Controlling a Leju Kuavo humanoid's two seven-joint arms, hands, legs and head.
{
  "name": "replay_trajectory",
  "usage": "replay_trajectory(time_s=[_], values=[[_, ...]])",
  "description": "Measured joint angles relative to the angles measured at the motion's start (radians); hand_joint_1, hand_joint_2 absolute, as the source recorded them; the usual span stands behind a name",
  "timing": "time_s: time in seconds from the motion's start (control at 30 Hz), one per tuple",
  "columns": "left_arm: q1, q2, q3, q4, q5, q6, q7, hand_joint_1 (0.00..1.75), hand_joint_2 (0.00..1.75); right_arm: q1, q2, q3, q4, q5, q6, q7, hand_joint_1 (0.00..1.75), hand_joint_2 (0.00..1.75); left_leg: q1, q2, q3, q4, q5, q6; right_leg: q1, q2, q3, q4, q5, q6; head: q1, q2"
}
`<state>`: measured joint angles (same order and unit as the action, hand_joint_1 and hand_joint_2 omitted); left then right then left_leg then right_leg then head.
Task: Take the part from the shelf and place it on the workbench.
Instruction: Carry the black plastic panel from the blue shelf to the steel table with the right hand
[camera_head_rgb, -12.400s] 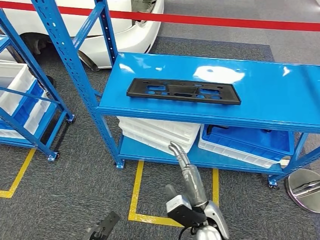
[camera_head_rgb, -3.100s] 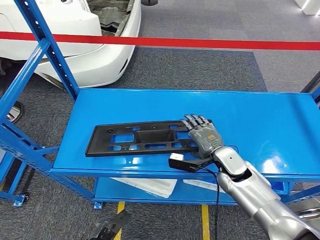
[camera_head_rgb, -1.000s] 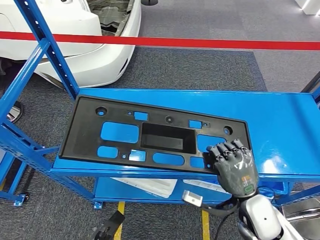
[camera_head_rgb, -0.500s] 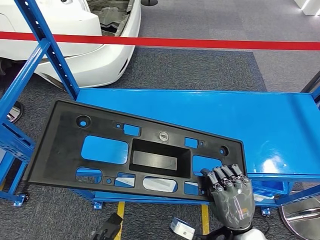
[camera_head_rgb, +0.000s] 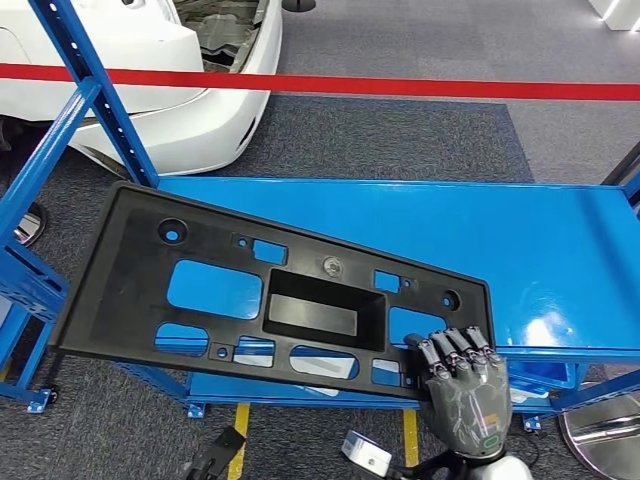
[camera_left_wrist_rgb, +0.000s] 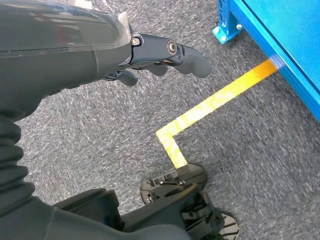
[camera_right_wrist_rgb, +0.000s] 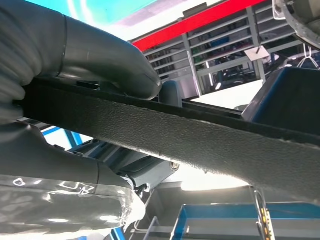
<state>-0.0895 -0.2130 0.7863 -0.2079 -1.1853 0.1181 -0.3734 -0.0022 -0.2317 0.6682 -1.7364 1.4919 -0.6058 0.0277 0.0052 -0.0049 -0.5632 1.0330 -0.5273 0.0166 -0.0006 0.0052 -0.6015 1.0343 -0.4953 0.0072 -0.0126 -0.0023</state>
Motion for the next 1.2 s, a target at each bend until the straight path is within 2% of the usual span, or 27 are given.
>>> replay_trajectory(time_s=[0.2,0.53,0.63,0.7,0.77,0.8,0.87,0.9,0.93,0.97,1.03,1.1,1.13,1.2], values=[[0.0,0.0,0.0,0.0,-0.016,0.087,0.054,0.0,1.75,0.01,0.01,-0.011,0.001,-0.021,0.006,-0.007,1.75,1.75,0.0,0.0,0.0,0.0,0.0,0.0,0.0,0.0,0.0,0.0,0.0,0.0,0.0,0.0],[-0.001,0.0,0.0,0.0,-0.029,0.136,0.078,0.0,1.75,0.041,0.033,-0.033,0.004,-0.042,0.004,-0.009,1.75,1.75,-0.005,0.0,0.0,0.002,-0.001,0.002,-0.006,0.0,0.0,-0.001,0.001,0.002,0.0,0.0],[-0.001,0.0,0.0,0.0,-0.03,0.142,0.081,0.0,1.75,0.049,0.039,-0.036,0.004,-0.05,0.002,-0.009,1.75,1.75,-0.009,0.0,0.0,0.004,0.001,0.006,-0.01,0.0,0.001,-0.002,0.005,0.007,0.0,0.0],[-0.002,0.0,0.0,0.0,-0.032,0.148,0.085,0.0,1.75,0.055,0.043,-0.039,0.004,-0.056,0.0,-0.009,1.75,1.75,-0.006,0.001,0.001,-0.001,0.008,0.014,-0.01,0.0,0.003,-0.004,0.007,0.014,-0.001,0.0],[-0.004,0.0,0.0,0.0,-0.036,0.151,0.089,0.0,1.75,0.06,0.046,-0.045,0.003,-0.061,-0.002,-0.012,1.75,1.75,0.002,0.003,0.003,-0.012,0.019,0.024,-0.009,0.0,-0.003,0.016,-0.018,0.023,0.0,0.0],[-0.006,-0.001,-0.001,0.0,-0.039,0.152,0.091,0.0,1.75,0.061,0.047,-0.048,0.003,-0.063,-0.003,-0.013,1.75,1.75,0.007,0.005,0.004,-0.017,0.023,0.027,-0.01,0.0,-0.015,0.053,-0.048,0.028,0.001,0.0],[-0.006,-0.001,-0.001,0.0,-0.043,0.153,0.093,0.0,1.75,0.064,0.048,-0.052,0.004,-0.067,-0.004,-0.016,1.75,1.75,0.009,0.007,0.002,-0.017,0.026,0.028,-0.015,0.0,-0.058,0.178,-0.12,0.04,0.002,0.0],[-0.006,0.0,-0.001,0.0,-0.044,0.153,0.094,0.0,1.75,0.066,0.048,-0.053,0.006,-0.069,-0.004,-0.016,1.75,1.75,0.01,0.008,0.001,-0.017,0.027,0.027,-0.019,-0.001,-0.076,0.234,-0.142,0.045,0.001,0.0],[-0.006,0.0,-0.001,0.0,-0.045,0.153,0.094,0.0,1.75,0.068,0.048,-0.053,0.007,-0.071,-0.004,-0.016,1.75,1.75,0.012,0.009,0.0,-0.017,0.029,0.025,-0.022,-0.001,-0.08,0.261,-0.144,0.049,0.001,0.0],[-0.006,0.0,-0.001,0.0,-0.045,0.152,0.095,0.0,1.75,0.07,0.048,-0.054,0.009,-0.072,-0.004,-0.017,1.75,1.75,0.014,0.009,0.0,-0.016,0.03,0.023,-0.024,-0.001,-0.066,0.247,-0.127,0.053,0.001,0.0],[-0.007,-0.001,-0.001,0.0,-0.045,0.152,0.095,0.0,1.75,0.071,0.049,-0.055,0.011,-0.074,-0.005,-0.019,1.75,1.75,0.019,0.009,0.001,-0.015,0.031,0.016,-0.029,-0.002,0.008,0.117,-0.064,0.058,0.001,0.0],[-0.008,0.0,-0.001,0.0,-0.045,0.151,0.095,0.0,1.75,0.072,0.051,-0.057,0.012,-0.076,-0.005,-0.022,1.75,1.75,0.02,0.007,-0.003,-0.014,0.035,0.001,-0.028,0.001,0.067,-0.001,-0.028,0.053,0.001,0.0],[-0.008,0.0,-0.001,0.0,-0.045,0.151,0.095,0.0,1.75,0.072,0.052,-0.058,0.012,-0.077,-0.006,-0.024,1.75,1.75,0.02,0.007,-0.007,-0.014,0.039,-0.007,-0.025,0.003,0.076,-0.024,-0.026,0.049,0.0,0.0],[-0.008,0.0,-0.001,0.0,-0.045,0.151,0.096,0.0,1.75,0.073,0.054,-0.06,0.012,-0.08,-0.006,-0.028,1.75,1.75,0.021,0.006,-0.011,-0.016,0.047,-0.022,-0.02,0.004,0.069,-0.029,-0.023,0.032,0.0,0.0]])
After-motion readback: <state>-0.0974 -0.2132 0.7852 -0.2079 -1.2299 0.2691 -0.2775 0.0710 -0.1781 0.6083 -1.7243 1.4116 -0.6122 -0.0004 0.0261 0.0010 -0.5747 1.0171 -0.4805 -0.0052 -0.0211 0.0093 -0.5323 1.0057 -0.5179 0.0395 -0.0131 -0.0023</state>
